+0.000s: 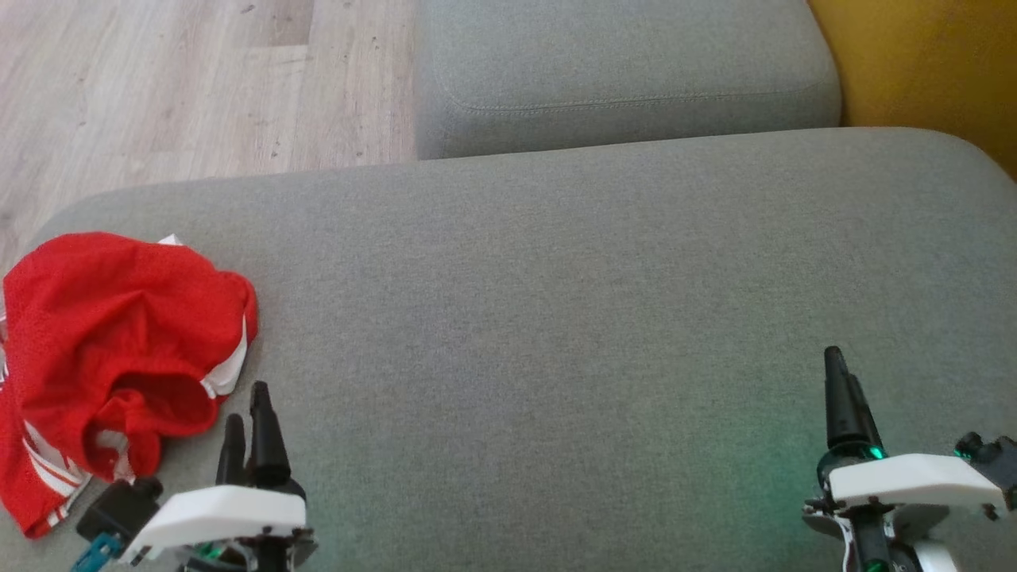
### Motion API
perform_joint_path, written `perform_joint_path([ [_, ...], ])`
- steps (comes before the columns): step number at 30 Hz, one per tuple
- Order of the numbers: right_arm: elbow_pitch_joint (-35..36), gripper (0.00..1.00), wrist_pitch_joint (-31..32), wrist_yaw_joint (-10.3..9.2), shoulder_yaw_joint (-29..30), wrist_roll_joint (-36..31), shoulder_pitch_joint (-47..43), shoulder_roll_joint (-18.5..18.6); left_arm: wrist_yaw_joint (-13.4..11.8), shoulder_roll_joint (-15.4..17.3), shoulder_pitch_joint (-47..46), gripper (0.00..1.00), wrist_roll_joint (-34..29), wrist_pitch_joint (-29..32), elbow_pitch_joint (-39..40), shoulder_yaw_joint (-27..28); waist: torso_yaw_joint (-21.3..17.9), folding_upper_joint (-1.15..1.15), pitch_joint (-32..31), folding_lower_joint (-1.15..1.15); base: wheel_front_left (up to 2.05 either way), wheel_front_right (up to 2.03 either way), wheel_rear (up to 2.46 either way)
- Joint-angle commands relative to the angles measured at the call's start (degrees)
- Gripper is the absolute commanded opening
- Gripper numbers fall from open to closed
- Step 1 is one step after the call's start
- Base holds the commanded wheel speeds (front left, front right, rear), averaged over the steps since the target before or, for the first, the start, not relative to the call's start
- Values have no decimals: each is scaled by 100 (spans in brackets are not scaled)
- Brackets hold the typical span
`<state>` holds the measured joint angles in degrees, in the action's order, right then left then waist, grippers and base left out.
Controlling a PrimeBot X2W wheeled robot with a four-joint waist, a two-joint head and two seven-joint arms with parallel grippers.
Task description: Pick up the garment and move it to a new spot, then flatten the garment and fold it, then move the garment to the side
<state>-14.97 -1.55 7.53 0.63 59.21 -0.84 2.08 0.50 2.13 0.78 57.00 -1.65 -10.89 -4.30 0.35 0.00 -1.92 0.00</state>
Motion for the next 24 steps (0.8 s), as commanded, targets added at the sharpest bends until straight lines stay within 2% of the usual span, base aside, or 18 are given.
perform_joint_path([
  [1,234,100,-101,-2,-105,-235,92,52,-35,77,-84,100,-255,-83,254,-6,-2,0,-10,0,0,0,0],
  [24,355,100,-474,-3,-406,-1695,-79,60,-275,103,113,100,-1820,-458,429,-306,-28,0,-165,0,0,0,0],
])
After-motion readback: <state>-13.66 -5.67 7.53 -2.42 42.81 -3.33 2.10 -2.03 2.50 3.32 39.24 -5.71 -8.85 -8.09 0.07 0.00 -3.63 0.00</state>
